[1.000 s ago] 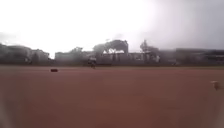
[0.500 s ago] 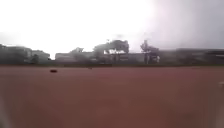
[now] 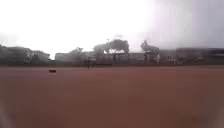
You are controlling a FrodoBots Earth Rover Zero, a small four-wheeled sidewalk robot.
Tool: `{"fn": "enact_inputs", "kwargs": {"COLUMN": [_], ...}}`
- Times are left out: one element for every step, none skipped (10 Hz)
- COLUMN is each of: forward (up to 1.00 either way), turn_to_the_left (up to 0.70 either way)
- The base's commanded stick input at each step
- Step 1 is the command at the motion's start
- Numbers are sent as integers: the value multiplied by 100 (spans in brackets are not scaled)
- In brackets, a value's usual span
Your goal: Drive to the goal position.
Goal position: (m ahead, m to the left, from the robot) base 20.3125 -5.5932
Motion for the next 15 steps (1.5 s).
{"fn": "enact_inputs", "kwargs": {"forward": [50,50,50,50,50,50,50,50,50,50,50,50,50,50,50], "turn_to_the_left": [0,0,0,0,0,0,0,0,0,0,0,0,0,0,0]}}
